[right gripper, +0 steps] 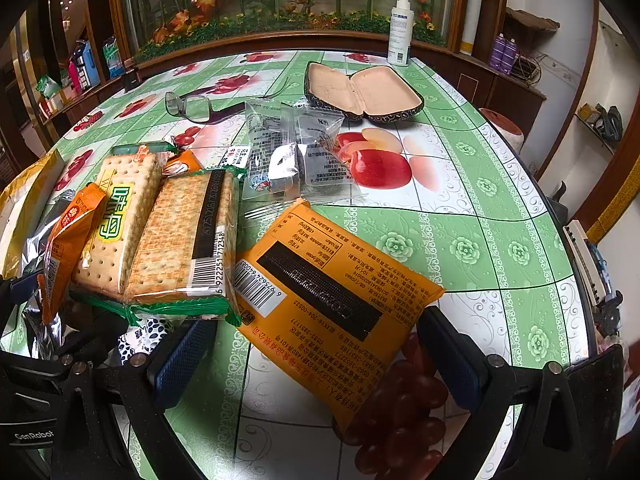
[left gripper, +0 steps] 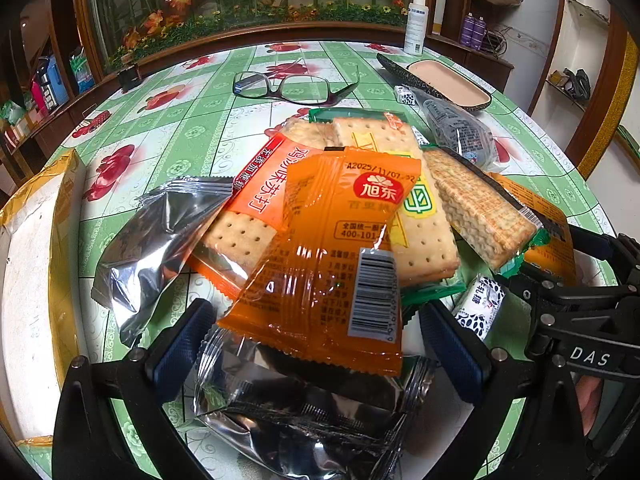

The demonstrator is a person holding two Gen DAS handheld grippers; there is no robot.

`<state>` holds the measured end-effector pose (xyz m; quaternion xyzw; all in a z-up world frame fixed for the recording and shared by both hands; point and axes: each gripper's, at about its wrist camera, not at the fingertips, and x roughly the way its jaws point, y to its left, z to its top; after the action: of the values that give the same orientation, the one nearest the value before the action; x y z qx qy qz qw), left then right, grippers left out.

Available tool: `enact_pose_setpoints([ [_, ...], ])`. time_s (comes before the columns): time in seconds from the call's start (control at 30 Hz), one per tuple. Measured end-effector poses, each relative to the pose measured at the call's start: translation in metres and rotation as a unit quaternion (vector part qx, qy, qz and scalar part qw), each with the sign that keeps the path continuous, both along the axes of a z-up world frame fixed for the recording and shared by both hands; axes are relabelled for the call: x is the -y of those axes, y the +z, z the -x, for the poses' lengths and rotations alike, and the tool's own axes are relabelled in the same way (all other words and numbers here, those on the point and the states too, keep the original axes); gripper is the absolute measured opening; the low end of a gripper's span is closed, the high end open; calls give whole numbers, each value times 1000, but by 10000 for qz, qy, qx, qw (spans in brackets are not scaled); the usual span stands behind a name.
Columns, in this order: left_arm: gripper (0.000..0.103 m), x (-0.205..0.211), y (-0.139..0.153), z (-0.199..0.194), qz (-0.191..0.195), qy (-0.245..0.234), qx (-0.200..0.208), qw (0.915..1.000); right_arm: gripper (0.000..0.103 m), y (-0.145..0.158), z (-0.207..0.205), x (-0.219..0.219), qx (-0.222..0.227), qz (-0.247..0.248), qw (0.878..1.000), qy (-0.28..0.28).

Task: Organize snacks
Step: 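Lower the left gripper over the silver foil bag and grasp it, then grasp the white-and-blue milk candy with the right gripper while the left gripper lifts the foil bag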

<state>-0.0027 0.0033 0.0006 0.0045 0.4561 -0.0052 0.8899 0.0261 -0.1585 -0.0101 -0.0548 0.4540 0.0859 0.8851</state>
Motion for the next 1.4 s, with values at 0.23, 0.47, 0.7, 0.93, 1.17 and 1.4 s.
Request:
enact_pose_setpoints([
  [0.23, 103, -1, 1, 1, 12, 63, 36, 10000, 102, 0, 2, 0, 5, 1, 9999, -158],
  [0.47, 103, -3, 1, 2, 54, 101, 111, 9999, 102, 0, 2, 0, 17, -39, 9992, -399],
  [0.7, 103, -6, 5, 15, 232, -176, -115, 9995, 102, 3, 1, 6, -16, -294, 9996, -12],
  [0.93, 95, -30, 28, 46, 687, -210, 13, 9974, 102, 7, -1, 7, -273, -528, 9979, 269],
  [1.17, 90, -38, 34, 62, 907, -300, 50, 9954, 102, 22, 7, 12, 87, -694, 9971, 309],
  [1.4, 88, -16, 20, 45, 365, -468, -255, 9979, 102, 28, 5, 23, 116, -1024, 9945, 176],
])
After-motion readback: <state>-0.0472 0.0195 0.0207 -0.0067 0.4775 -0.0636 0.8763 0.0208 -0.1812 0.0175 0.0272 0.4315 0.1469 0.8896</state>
